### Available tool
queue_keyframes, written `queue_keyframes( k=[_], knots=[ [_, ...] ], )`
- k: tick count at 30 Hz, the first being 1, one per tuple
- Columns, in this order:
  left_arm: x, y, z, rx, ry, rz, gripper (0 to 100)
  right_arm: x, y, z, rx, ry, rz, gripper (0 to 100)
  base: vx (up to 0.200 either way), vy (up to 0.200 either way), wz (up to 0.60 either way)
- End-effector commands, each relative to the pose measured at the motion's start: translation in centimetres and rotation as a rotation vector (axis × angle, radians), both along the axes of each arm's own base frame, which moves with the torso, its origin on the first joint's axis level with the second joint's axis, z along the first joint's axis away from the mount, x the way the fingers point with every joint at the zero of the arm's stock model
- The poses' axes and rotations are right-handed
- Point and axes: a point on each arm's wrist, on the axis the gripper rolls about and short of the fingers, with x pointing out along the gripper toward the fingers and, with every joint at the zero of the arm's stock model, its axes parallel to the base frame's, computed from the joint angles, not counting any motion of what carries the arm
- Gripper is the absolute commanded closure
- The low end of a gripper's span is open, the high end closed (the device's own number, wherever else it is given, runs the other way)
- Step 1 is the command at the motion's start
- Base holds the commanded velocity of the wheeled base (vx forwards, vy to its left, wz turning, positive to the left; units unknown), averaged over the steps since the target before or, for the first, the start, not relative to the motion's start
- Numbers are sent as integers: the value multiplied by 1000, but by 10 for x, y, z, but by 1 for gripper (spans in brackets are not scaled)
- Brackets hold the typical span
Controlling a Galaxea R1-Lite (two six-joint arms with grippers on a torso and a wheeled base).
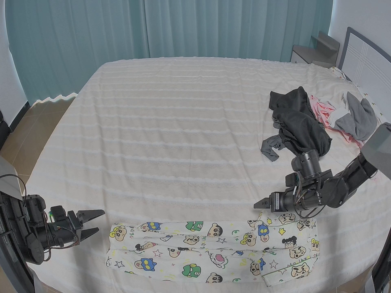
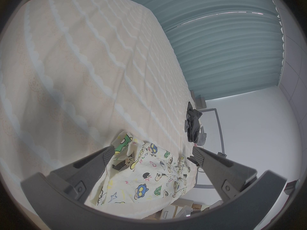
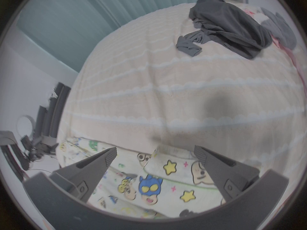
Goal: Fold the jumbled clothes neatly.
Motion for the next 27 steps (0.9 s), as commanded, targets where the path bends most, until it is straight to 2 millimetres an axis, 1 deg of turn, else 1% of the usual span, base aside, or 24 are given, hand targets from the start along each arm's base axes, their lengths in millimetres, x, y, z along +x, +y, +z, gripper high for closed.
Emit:
queue_keyframes(
  k=[1, 8, 14, 23, 27],
  knots=[
    [-2, 0, -2, -4, 14, 0, 0, 9, 17, -31, -71, 48, 39, 100, 0, 0, 0],
    [-2, 0, -2, -4, 14, 0, 0, 0, 27, -35, -103, 96, 72, 100, 0, 0, 0],
    [-2, 0, -2, -3, 14, -1, 0, 0, 30, -33, -123, 82, 70, 100, 0, 0, 0],
    [-2, 0, -3, -4, 17, -1, 0, -13, 35, -14, -105, 43, 85, 100, 0, 0, 0],
    [-2, 0, -3, -2, 15, -2, 0, -20, 37, -10, -105, 40, 97, 100, 0, 0, 0]
  ],
)
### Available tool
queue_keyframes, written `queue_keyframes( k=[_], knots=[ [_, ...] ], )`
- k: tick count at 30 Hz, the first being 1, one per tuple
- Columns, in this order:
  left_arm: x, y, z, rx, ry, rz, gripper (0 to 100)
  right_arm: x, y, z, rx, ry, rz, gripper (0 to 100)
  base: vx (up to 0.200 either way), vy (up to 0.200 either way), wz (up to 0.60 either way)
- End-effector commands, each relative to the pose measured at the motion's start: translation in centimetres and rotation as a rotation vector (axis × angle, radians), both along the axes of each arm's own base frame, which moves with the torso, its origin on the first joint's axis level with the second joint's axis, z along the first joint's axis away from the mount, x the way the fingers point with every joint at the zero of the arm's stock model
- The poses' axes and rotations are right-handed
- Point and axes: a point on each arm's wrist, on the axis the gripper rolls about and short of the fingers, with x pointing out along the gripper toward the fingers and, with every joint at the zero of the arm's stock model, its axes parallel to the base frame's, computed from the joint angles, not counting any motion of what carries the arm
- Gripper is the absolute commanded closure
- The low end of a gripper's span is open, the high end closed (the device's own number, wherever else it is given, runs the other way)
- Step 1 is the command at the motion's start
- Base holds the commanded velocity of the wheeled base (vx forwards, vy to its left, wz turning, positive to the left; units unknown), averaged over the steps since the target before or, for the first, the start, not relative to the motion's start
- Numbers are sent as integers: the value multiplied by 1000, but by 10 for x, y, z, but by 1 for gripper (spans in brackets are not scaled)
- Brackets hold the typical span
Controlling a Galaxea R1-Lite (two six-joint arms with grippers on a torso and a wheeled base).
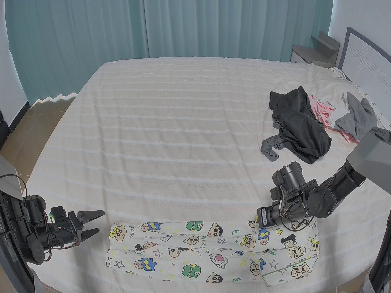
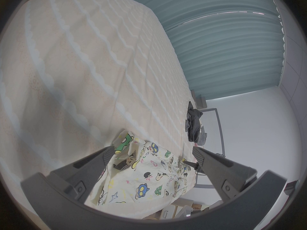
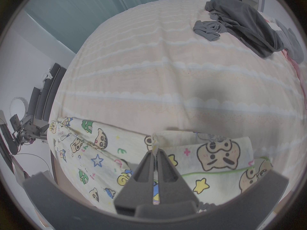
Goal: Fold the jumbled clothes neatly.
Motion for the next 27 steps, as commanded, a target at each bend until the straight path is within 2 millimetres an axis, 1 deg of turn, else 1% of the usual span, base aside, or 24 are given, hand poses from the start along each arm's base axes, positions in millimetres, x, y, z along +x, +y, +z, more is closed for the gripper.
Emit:
queue_keyframes(
  k=[1, 6, 7, 9, 12, 16, 18, 19, 20, 27],
  knots=[
    [-2, 0, -1, -2, 11, 1, 0, -7, 2, 10, 10, -20, 14, 100, 0, 0, 0],
    [-2, 0, -1, -2, 11, 1, 0, -8, 1, 5, -8, -8, 3, 100, 0, 0, 0],
    [-2, 0, -1, -2, 11, 1, 0, -8, 1, 3, -10, -4, -2, 0, 0, 0, 0],
    [-2, 0, -1, -2, 11, 1, 0, -8, 1, 2, 1, 1, -20, 0, 0, 0, 0],
    [-2, 0, -1, -2, 11, 1, 0, -10, 0, 9, 40, 7, -73, 0, 0, 0, 0],
    [-2, 0, -1, -3, 10, 0, 0, -15, -10, 19, 65, -4, -104, 0, 0, 0, 0],
    [-2, 0, -1, -2, 11, 1, 0, -14, -23, 23, 75, -7, -137, 0, 0, 0, 0],
    [-2, 0, -1, -2, 11, 1, 0, -13, -24, 23, 78, -7, -141, 0, 0, 0, 0],
    [-2, 0, -1, -2, 11, 1, 0, -11, -36, 25, 92, -3, -164, 0, 0, 0, 0],
    [-2, -1, -1, -2, 11, 0, 0, -2, -69, 18, 108, 25, -226, 0, 0, 0, 0]
  ],
)
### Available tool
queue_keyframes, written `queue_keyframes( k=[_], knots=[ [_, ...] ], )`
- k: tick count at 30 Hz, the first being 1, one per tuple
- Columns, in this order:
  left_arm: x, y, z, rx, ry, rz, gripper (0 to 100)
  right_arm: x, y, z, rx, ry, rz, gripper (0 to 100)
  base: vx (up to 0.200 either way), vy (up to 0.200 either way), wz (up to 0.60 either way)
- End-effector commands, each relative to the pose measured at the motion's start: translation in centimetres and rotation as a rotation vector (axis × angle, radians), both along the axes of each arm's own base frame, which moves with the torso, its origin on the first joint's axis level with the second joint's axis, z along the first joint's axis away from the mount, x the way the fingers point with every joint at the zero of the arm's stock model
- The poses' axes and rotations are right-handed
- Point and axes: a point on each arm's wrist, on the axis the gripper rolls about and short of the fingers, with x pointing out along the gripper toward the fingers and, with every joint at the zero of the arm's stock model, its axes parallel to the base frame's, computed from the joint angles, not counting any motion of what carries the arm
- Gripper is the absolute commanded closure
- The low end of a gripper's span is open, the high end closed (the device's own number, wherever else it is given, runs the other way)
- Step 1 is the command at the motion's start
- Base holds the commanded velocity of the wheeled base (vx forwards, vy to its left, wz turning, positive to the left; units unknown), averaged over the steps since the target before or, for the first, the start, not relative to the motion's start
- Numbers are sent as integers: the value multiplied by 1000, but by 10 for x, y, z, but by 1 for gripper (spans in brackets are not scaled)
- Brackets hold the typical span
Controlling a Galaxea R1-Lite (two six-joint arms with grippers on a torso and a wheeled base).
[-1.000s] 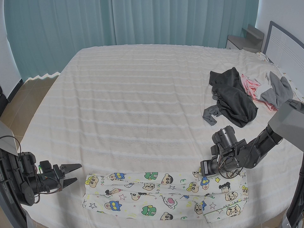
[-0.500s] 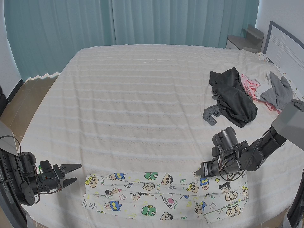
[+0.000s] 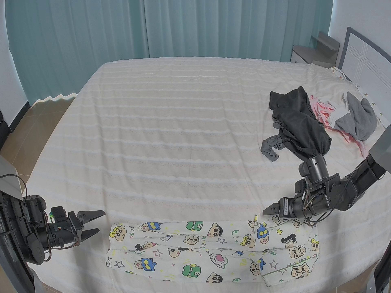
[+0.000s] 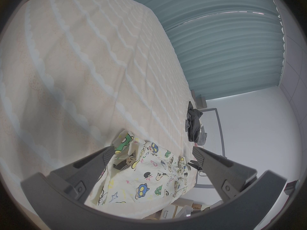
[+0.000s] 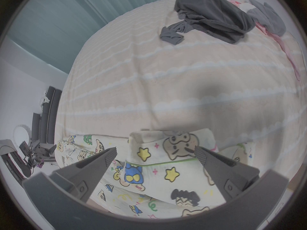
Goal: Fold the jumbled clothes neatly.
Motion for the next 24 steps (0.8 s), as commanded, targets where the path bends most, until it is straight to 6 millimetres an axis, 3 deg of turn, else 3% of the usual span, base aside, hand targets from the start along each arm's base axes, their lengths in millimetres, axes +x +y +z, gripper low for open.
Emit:
queue_keyframes(
  k=[1, 18, 19, 24],
  knots=[
    [-2, -1, -1, -3, 11, 0, 0, 5, -22, -1, 5, 3, -42, 0, 0, 0, 0],
    [-2, -1, -1, -4, 13, -2, 0, 8, -36, -19, -18, 45, -36, 0, 0, 0, 0],
    [-2, -1, -1, -3, 13, 0, 0, 7, -35, -18, -6, 43, -29, 100, 0, 0, 0],
    [-2, -1, -1, -3, 13, 0, 0, 2, -36, -17, -1, 38, -28, 100, 0, 0, 0]
  ],
)
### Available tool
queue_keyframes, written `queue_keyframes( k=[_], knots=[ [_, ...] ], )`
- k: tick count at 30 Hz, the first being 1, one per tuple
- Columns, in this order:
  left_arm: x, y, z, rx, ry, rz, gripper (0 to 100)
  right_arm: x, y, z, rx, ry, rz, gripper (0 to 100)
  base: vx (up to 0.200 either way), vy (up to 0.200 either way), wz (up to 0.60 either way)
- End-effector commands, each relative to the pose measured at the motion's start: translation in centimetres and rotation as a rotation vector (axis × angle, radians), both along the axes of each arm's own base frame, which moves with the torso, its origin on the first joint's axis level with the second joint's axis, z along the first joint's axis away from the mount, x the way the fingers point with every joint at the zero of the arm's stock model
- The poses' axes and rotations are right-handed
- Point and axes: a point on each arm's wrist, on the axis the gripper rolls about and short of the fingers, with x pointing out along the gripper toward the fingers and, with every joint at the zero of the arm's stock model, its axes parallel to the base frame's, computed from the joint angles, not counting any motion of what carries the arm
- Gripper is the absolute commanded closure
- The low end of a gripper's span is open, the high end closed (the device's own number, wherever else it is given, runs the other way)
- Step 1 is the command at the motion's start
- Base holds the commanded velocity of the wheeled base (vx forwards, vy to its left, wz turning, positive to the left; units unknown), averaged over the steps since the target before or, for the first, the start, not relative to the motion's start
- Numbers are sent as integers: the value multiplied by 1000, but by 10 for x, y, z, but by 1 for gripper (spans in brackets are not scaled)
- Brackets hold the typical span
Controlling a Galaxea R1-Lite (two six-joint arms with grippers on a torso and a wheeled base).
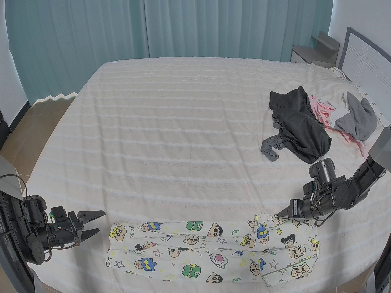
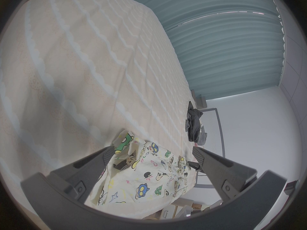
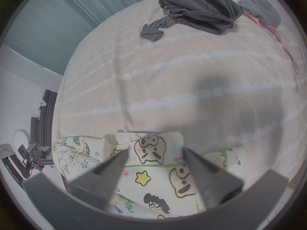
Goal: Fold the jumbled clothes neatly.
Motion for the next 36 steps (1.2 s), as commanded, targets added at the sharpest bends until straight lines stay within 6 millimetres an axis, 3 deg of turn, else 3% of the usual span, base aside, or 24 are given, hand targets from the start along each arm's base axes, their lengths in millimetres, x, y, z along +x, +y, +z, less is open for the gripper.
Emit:
queue_keyframes(
  k=[1, 7, 18, 22, 34, 35, 36],
  knots=[
    [-2, -1, -1, -3, 11, 1, 0, -6, -1, 1, 0, 3, 2, 100, 0, 0, 0],
    [-2, -1, -1, -3, 11, 1, 0, -16, -3, 7, 5, -2, -1, 100, 0, 0, 0],
    [-2, -1, -1, -3, 10, 1, 0, -54, -11, 28, 29, -28, 8, 100, 0, 0, 0],
    [-3, -1, -1, -3, 11, -1, 0, -54, -13, 26, 27, -18, -2, 100, 0, 0, 0],
    [-3, -1, 0, 1, 7, -4, 0, -35, -28, -9, 17, 3, -62, 100, 0, 0, 0],
    [-3, -1, 1, 8, -4, -5, 0, -34, -29, -10, 22, -6, -69, 0, 0, 0, 0],
    [-3, -1, 2, 12, -8, -7, 0, -35, -30, -9, 24, -7, -71, 0, 0, 0, 0]
  ],
)
